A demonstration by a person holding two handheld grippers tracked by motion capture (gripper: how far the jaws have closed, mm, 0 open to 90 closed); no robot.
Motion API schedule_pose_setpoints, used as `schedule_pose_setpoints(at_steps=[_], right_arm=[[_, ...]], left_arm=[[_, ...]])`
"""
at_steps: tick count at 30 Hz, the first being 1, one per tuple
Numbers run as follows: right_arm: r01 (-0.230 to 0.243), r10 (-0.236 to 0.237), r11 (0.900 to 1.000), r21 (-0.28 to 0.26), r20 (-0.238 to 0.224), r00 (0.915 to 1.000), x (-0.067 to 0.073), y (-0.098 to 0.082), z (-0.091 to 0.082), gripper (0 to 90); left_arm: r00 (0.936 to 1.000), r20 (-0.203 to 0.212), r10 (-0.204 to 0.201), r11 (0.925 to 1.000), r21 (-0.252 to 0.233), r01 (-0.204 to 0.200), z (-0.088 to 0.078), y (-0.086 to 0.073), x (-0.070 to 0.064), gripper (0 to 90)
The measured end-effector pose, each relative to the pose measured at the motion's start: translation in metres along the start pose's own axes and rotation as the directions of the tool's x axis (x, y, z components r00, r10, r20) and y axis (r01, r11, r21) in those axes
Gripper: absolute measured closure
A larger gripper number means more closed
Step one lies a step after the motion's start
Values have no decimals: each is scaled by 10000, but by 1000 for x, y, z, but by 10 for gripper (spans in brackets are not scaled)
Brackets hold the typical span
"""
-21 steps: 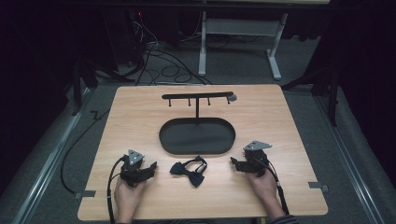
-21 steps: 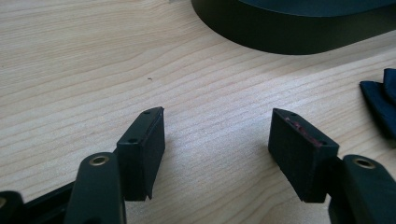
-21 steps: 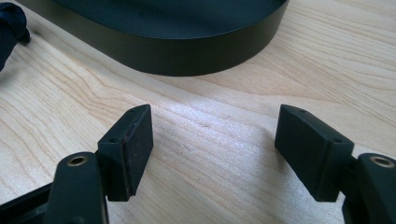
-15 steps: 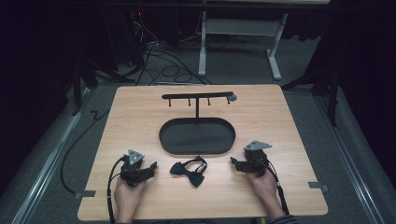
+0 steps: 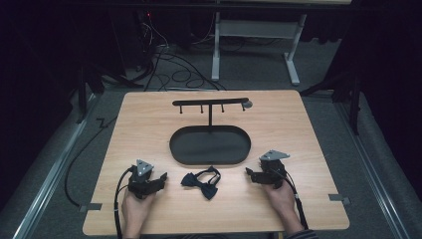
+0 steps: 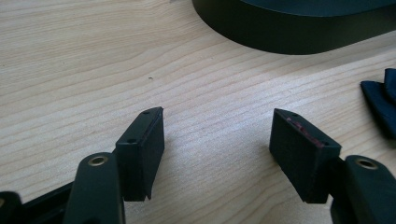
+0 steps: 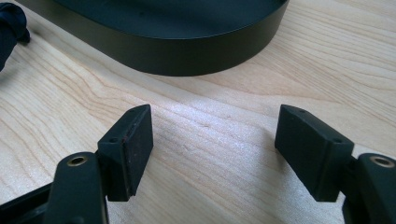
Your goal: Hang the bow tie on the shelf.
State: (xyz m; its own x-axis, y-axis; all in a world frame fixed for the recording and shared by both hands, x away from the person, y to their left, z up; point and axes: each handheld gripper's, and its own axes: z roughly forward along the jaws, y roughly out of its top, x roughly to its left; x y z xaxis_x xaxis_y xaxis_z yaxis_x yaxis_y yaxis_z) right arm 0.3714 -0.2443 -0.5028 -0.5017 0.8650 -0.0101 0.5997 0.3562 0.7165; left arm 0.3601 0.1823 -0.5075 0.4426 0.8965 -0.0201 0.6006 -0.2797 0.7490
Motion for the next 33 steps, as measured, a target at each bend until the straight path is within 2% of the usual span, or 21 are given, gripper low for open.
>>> schedule_pose_setpoints(at_steps=[9, 13, 15, 19, 20, 22, 33], right_arm=[[-1, 1, 10000, 5, 0, 10000, 0, 0, 0, 293], [-5, 5, 10000, 5, 0, 10000, 0, 0, 0, 293], [-5, 5, 10000, -6, 7, 10000, 0, 0, 0, 293], [-1, 1, 10000, -5, 8, 10000, 0, 0, 0, 293], [-5, 5, 10000, -7, 9, 10000, 0, 0, 0, 293], [-3, 3, 10000, 3, 3, 10000, 0, 0, 0, 293], [-2, 2, 10000, 5, 5, 10000, 0, 0, 0, 293]], left_arm=[[9996, -234, -188, 9998, -88, 186, -1, -1, -1, 399], [9998, -114, -174, 9998, -109, 172, -3, -2, -1, 421], [9999, -11, -140, 9998, -160, 140, -5, -2, -1, 424], [9991, 266, -325, 9986, -401, 336, -10, -2, -2, 436], [9979, 510, -392, 9985, -367, 411, -13, -1, -1, 438], [9970, 656, -411, 9983, -381, 437, -16, 0, -2, 444], [9931, 1122, -329, 9978, -543, 392, -30, 9, -12, 461]])
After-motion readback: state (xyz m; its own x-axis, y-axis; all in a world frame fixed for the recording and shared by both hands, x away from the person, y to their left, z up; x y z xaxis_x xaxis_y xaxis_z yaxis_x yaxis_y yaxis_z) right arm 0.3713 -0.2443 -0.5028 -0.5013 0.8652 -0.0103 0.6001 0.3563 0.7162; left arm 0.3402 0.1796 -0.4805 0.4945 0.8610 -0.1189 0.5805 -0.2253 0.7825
